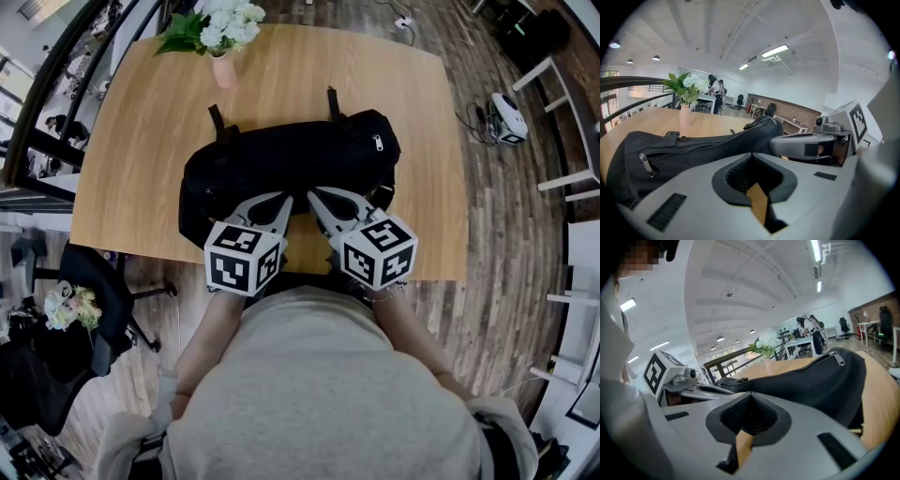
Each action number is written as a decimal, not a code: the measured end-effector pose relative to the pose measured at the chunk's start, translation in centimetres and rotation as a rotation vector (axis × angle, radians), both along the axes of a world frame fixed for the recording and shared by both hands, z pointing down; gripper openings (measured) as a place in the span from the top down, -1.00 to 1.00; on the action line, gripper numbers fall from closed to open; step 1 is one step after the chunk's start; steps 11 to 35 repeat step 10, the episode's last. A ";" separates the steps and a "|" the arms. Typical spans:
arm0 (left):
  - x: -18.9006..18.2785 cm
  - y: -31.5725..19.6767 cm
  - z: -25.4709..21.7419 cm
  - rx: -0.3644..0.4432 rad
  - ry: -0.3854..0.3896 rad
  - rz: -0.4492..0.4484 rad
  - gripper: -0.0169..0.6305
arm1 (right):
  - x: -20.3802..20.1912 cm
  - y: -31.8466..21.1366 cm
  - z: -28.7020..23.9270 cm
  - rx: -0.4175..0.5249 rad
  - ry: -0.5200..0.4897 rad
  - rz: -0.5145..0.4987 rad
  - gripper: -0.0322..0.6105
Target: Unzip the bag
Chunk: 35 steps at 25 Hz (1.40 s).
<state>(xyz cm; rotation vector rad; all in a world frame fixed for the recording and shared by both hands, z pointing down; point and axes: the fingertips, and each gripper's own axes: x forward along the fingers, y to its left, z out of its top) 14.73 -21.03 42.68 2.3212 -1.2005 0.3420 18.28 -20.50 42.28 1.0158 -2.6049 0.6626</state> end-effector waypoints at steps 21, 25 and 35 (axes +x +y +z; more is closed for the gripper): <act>0.8 -0.5 -0.8 0.008 0.033 0.019 0.88 | 1.2 -0.8 0.0 -0.004 -0.007 0.041 0.88; 0.8 -0.5 -0.8 0.008 0.033 0.019 0.88 | 1.2 -0.8 0.0 -0.004 -0.007 0.041 0.88; 0.8 -0.5 -0.8 0.008 0.033 0.019 0.88 | 1.2 -0.8 0.0 -0.004 -0.007 0.041 0.88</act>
